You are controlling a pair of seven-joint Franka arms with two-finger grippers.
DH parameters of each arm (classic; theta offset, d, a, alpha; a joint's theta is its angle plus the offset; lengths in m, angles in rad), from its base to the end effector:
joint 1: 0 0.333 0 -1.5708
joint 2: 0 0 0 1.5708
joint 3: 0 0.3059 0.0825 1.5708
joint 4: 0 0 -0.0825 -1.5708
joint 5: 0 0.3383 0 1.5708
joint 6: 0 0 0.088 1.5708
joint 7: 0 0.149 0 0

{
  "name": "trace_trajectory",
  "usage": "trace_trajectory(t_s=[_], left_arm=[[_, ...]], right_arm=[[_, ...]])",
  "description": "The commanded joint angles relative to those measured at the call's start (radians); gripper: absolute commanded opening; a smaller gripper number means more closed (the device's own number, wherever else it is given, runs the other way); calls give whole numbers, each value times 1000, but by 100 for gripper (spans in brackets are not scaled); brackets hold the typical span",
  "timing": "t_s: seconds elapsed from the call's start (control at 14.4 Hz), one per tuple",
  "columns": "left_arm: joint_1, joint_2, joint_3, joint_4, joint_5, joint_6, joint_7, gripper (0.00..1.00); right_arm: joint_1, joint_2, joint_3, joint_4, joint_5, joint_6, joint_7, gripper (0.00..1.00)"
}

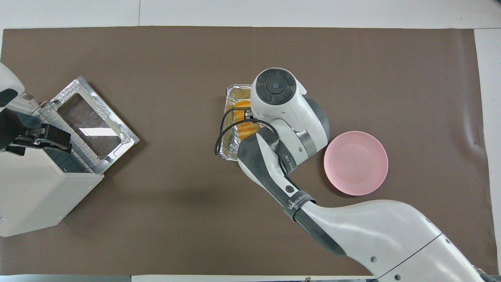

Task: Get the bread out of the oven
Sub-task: 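Lift the bread with the right gripper and carry it toward the plate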

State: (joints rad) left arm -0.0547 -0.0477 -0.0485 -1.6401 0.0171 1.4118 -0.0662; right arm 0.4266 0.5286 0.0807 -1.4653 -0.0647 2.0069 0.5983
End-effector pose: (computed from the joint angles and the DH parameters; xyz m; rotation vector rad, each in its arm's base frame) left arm 0.4654 -0.0459 0.5553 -3.0942 0.0550 0.2768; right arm 0.5817 0.3073 0.3449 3.1314 -0.1181 0.0348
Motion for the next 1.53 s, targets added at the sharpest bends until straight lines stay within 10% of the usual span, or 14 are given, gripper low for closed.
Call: trace_trajectory(t_s=[0.0, 0.76, 0.97, 1.04, 1.18, 1.46], left_arm=[[12, -12, -5, -1, -13, -17, -1, 100], [12, -12, -4, -1, -13, -19, -1, 100], [12, -12, -5, -1, -13, -19, -1, 100], [12, -12, -4, -1, -13, -17, -1, 100], [12, -12, -5, -1, -13, -19, -1, 100], [12, -12, -5, -1, -13, -19, -1, 100]], right_arm=[[-124, 102, 16, 210, 51, -106, -177, 0], [-382, 189, 10, 232, 31, -36, -655, 0], [-410, 157, 7, 79, 14, 157, -764, 0], [-411, 148, 7, 59, 14, 165, -772, 5], [-411, 131, 7, 46, 14, 150, -773, 99], [-391, 84, 7, 68, -44, 34, -773, 100]])
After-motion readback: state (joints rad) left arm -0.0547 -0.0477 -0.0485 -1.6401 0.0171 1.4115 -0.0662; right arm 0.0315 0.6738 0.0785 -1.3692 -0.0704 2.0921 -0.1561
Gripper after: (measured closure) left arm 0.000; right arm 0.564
